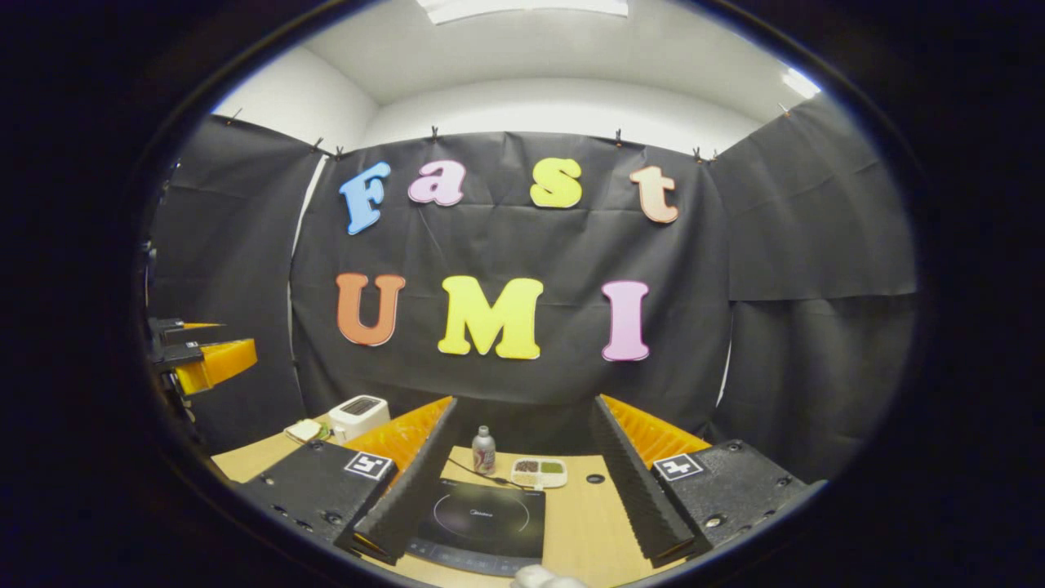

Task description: First push the handle of the pot to place it horizontally, then grasp the pot with both hands and set it on the induction cooktop.

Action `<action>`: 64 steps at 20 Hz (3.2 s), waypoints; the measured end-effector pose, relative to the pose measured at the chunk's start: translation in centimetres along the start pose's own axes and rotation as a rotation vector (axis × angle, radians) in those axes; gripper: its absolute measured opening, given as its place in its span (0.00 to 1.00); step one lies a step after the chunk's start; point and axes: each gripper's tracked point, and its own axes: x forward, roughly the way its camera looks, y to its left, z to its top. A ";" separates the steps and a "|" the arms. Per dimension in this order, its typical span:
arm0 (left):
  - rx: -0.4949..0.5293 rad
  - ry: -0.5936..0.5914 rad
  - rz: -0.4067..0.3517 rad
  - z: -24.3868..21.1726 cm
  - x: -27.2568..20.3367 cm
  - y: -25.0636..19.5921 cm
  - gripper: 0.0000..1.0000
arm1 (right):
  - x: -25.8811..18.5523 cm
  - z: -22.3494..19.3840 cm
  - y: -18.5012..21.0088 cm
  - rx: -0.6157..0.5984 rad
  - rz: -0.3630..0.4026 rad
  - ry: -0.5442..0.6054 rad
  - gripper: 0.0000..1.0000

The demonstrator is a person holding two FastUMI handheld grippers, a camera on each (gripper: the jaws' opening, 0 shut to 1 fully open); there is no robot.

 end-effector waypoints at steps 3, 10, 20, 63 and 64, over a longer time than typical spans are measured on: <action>0.002 0.004 -0.005 -0.3 0.5 -0.3 0.96 | 0.3 0.3 -0.3 -0.004 -0.007 -0.009 1.00; 0.007 0.002 -0.001 -0.8 1.5 -0.4 0.96 | 0.9 0.3 -0.4 -0.035 -0.003 -0.013 1.00; -0.040 0.157 -0.143 -6.2 2.9 -3.4 0.04 | 2.0 -0.4 -0.4 -0.071 0.029 -0.008 1.00; -0.029 1.217 -0.151 -44.4 -4.6 6.8 0.10 | -0.8 -9.7 -0.7 -0.045 -0.067 0.208 1.00; -0.033 1.221 -0.143 -44.2 -4.6 7.3 0.10 | -0.7 -9.6 -0.6 -0.045 -0.066 0.206 1.00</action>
